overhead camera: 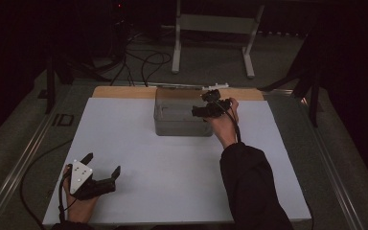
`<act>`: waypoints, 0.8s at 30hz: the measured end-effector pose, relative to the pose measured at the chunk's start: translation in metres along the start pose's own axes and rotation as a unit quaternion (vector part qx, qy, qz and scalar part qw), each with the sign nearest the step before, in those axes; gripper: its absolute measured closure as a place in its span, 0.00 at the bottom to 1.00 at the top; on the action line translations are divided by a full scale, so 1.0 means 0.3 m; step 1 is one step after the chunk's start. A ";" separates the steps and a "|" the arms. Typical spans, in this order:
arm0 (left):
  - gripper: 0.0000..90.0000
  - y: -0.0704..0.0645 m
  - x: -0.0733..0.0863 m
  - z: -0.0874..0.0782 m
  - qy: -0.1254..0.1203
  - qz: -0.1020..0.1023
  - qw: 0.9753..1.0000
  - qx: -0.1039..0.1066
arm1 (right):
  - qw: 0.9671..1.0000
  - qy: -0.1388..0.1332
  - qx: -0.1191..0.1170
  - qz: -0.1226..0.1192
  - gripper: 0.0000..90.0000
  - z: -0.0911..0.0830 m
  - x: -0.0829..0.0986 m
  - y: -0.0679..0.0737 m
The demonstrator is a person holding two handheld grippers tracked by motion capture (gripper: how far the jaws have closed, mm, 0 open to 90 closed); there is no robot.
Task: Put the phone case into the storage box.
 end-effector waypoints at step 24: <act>0.00 0.010 0.005 0.005 0.012 -0.008 1.000 -0.008 | 0.996 -0.080 -0.042 -0.025 0.10 -0.148 0.150 0.006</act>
Point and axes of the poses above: each handheld gripper's, and its own axes: z roughly forward along the jaws, x roughly out of its underside, y roughly to its left, the point moved 4 cm from there along z, roughly forward along the jaws, and after that the axes turned 4 degrees about y, right-handed, at the moved point
